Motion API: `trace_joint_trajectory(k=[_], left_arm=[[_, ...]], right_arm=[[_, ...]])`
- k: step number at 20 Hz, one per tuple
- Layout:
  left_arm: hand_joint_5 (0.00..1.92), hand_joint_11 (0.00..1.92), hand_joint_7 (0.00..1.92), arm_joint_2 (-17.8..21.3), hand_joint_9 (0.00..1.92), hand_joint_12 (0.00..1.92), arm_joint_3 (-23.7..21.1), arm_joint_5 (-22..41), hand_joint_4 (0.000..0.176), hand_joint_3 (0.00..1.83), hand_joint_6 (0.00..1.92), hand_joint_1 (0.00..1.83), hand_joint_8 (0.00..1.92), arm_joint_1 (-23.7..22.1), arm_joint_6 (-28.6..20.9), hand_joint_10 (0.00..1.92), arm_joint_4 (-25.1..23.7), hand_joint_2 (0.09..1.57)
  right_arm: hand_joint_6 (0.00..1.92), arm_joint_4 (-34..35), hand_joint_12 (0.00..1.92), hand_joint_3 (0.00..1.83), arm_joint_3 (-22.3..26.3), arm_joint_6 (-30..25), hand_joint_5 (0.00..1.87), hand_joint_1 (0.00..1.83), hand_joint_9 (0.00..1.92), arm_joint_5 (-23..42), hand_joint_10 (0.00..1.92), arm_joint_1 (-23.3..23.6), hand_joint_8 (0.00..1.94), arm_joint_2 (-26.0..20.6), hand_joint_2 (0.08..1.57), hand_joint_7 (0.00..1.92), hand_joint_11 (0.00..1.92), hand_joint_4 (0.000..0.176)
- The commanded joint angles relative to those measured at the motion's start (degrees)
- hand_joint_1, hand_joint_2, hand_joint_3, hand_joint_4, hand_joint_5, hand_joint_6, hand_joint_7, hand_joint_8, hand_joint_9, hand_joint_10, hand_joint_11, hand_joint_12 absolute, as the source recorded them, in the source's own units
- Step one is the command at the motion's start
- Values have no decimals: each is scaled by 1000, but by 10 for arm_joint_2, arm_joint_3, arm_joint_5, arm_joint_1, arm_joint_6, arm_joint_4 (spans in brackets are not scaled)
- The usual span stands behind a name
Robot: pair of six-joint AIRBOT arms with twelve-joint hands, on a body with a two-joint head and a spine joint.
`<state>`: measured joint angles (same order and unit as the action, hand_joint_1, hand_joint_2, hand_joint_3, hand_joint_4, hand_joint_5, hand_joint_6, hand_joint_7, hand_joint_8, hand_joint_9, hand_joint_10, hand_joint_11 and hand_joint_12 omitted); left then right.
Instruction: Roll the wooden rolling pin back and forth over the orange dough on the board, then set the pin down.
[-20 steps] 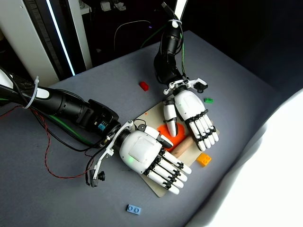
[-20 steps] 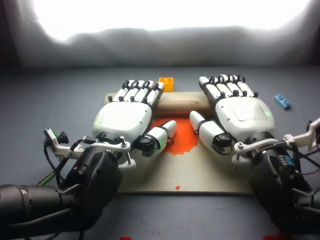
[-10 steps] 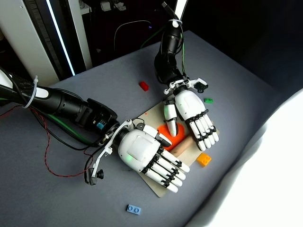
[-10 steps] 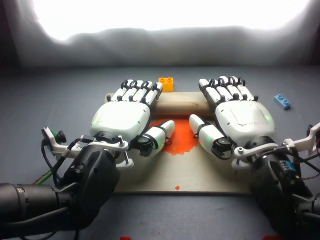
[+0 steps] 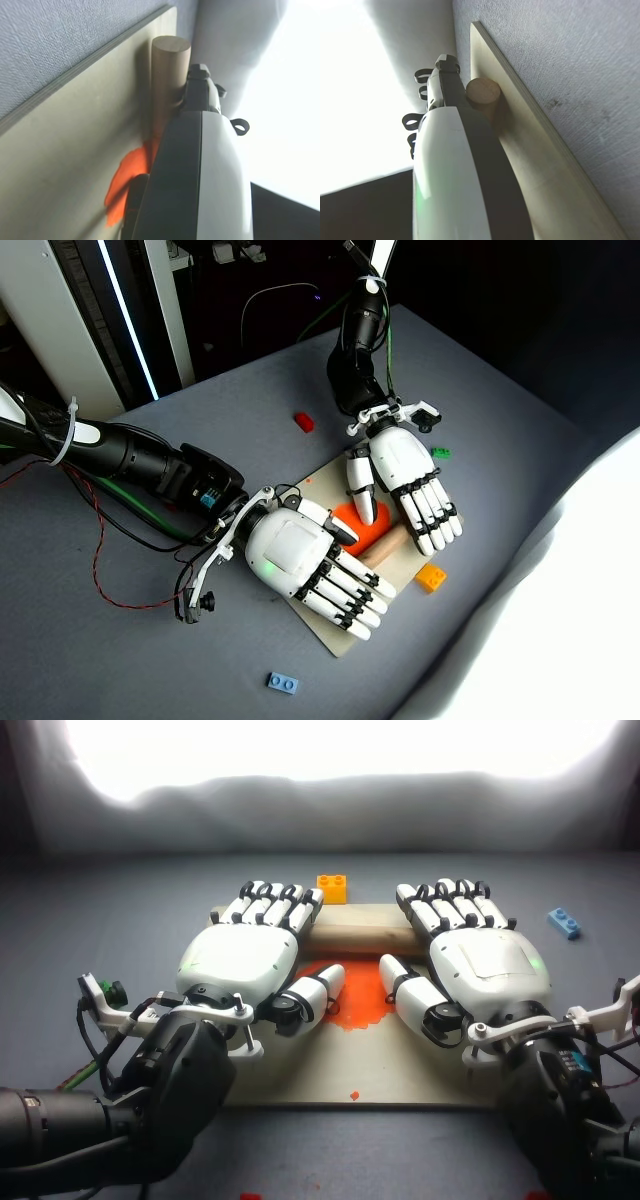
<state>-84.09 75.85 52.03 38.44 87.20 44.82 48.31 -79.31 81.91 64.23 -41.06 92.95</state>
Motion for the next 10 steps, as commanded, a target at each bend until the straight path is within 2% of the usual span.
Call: trace_joint_trajectory(k=[1,5,8,10], left_arm=[[33,0,34,4,0,0,0,42,0,7,9,0,4,1,1,0,-19,1525],[53,0,47,7,0,0,-6,39,0,5,16,0,8,1,5,0,-19,1522],[44,0,35,11,0,0,-10,39,0,3,10,0,2,2,5,0,-19,1520],[48,0,46,14,0,0,-15,39,0,2,11,0,7,3,6,0,-20,1518]], right_arm=[[5,-28,81,17,3,-3,130,0,88,35,3,-6,0,-1,1570,137,0,0],[0,-23,62,12,12,1,119,0,74,39,0,-8,0,0,1568,125,0,0],[5,-8,140,5,15,8,138,0,94,43,6,-8,2,1,1568,144,0,0],[3,-3,124,2,18,11,136,0,104,45,8,-8,2,2,1565,146,0,0]])
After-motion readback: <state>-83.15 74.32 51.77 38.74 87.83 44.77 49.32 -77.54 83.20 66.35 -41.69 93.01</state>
